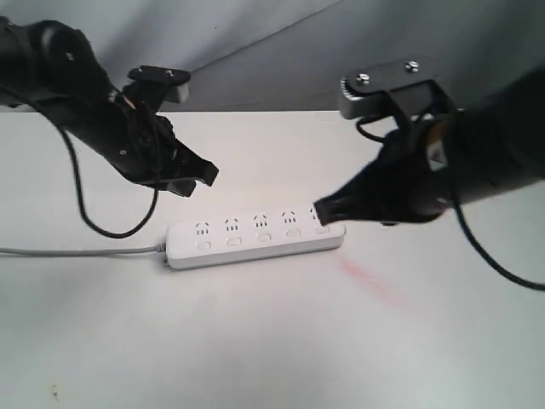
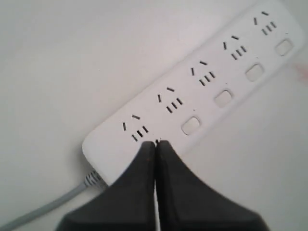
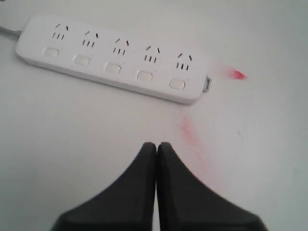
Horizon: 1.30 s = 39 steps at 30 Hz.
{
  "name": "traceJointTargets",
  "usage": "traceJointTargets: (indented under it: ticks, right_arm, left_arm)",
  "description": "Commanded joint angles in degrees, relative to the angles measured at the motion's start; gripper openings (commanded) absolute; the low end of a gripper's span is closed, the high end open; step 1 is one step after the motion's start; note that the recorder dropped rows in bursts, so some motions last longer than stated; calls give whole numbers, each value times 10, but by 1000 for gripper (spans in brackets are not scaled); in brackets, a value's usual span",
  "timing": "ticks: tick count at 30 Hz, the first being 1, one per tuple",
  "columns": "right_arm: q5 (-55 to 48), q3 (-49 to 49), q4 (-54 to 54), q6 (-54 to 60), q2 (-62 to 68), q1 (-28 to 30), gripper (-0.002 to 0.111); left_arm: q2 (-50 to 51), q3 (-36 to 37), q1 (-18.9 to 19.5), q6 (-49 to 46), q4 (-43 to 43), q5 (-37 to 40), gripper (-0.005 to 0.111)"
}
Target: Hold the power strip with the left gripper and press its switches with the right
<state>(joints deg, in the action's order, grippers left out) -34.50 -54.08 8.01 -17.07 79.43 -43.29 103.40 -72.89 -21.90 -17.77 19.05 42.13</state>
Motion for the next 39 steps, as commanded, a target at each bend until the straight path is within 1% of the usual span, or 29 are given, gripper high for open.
traceJointTargets:
  ticks: [1,11,14,21,23,26,30,32,34,37,39]
  right_arm:
    - [5,86,-2,-34,-131,1,0]
    - [-26,227,-84,-43,-464,0,0]
    - [-26,264,-87,-43,-562,0,0]
    - [-103,286,-80,-48,-782,0,0]
    - [-111,286,-80,-59,-794,1,0]
    - [-171,282,-80,-83,-794,1,0]
    - [-161,283,-72,-96,-794,1,0]
    - [-141,283,-42,-124,-794,1,0]
    - [-93,290,-2,-169,-794,1,0]
    - [-1,326,86,-257,-794,1,0]
    - [47,359,148,-294,-794,1,0]
  left_arm:
    - [-116,65,-3,-5,9,-15,0]
    - [-407,248,-3,-3,63,-96,0]
    - [-489,309,-3,-3,70,-117,0]
    - [-686,436,-3,0,81,-189,0]
    - [-733,467,-3,1,91,-205,0]
    - [-795,508,-3,15,93,-217,0]
    - [-859,553,-3,17,93,-226,0]
    - [-880,572,-3,17,93,-233,0]
    - [-901,591,-3,17,93,-253,0]
    - [-925,623,-3,27,93,-302,0]
    - [-935,646,-3,30,93,-341,0]
